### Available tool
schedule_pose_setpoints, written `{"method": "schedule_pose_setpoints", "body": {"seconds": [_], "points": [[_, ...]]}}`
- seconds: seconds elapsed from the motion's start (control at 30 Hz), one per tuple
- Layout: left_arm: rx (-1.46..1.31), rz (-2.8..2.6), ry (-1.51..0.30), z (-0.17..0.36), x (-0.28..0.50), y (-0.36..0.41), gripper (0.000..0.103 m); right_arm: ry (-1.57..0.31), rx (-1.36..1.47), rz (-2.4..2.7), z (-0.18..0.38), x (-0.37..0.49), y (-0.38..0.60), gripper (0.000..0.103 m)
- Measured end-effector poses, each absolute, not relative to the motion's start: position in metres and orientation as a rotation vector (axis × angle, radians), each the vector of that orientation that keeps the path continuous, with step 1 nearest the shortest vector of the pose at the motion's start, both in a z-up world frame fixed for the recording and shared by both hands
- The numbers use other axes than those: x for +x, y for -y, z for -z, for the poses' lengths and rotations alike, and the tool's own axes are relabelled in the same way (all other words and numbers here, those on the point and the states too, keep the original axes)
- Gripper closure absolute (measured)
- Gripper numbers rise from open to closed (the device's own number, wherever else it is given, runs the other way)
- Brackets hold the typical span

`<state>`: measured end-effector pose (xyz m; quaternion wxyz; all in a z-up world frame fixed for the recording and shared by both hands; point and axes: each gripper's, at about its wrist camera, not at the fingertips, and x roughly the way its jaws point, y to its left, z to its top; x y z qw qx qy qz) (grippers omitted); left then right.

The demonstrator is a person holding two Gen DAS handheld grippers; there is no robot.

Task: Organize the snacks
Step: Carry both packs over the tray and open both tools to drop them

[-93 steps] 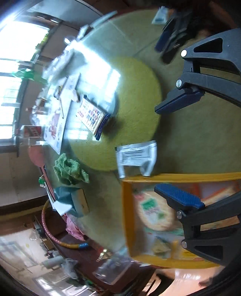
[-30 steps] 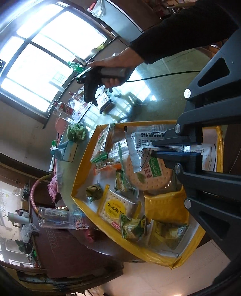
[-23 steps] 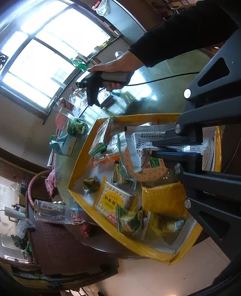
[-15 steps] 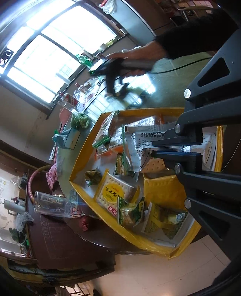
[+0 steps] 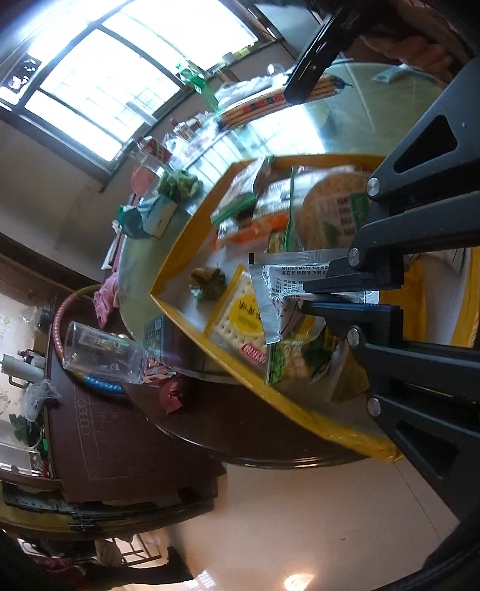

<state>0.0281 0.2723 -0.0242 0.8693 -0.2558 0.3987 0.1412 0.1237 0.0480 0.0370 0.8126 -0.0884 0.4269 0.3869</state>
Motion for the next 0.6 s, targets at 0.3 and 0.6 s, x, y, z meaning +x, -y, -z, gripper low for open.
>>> {"method": "schedule_pose_setpoints", "body": {"seconds": [0.3,0.6], "points": [[-0.500,-0.289,-0.848,0.031,0.032,-0.276,0.100,-0.954,-0.314,-0.843,-0.002,0.117,-0.145,0.047],[-0.399,-0.354,-0.806,0.025,0.026,-0.262,0.052,-0.941,-0.266,-0.834,-0.004,0.114,-0.138,0.029]]}}
